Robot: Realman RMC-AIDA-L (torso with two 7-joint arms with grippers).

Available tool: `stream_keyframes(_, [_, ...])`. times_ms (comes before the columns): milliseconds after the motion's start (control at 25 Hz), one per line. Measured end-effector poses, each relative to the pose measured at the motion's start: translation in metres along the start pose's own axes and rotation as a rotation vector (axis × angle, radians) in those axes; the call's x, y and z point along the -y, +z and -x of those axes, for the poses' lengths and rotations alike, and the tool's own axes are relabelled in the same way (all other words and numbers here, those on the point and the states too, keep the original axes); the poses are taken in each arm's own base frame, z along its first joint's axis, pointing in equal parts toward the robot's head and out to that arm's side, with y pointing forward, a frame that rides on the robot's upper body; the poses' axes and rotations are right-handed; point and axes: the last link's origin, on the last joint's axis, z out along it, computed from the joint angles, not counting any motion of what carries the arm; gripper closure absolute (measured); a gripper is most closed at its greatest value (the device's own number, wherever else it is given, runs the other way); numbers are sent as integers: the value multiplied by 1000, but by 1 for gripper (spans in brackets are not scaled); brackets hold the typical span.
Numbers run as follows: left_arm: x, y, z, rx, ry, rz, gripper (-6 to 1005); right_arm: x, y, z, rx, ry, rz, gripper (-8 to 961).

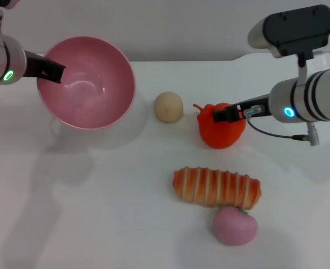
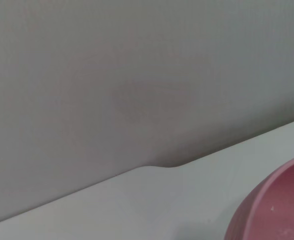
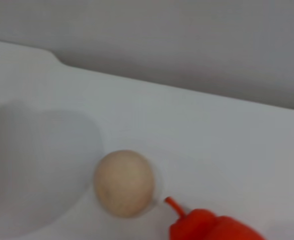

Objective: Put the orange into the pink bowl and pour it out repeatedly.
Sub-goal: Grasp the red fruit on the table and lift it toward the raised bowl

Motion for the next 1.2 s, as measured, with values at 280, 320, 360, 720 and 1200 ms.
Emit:
stream_keyframes(280, [-1, 1, 2, 9, 8, 8, 958, -9, 13, 4, -19, -27, 45, 313])
stream_keyframes(320, [-1, 1, 2, 10, 9, 9, 958, -9, 14, 5, -20, -30, 44, 315])
stream_keyframes(360, [-1, 1, 2, 11, 8, 12, 958, -9, 15, 4, -24, -31, 42, 318])
stream_keyframes(720, [-1, 2, 2, 11, 8, 16, 958, -1, 24, -1, -59, -28, 14, 336])
stream_keyframes(1200, [-3, 1, 1, 11, 9, 20, 957, 8, 26, -1, -32, -126, -34, 361])
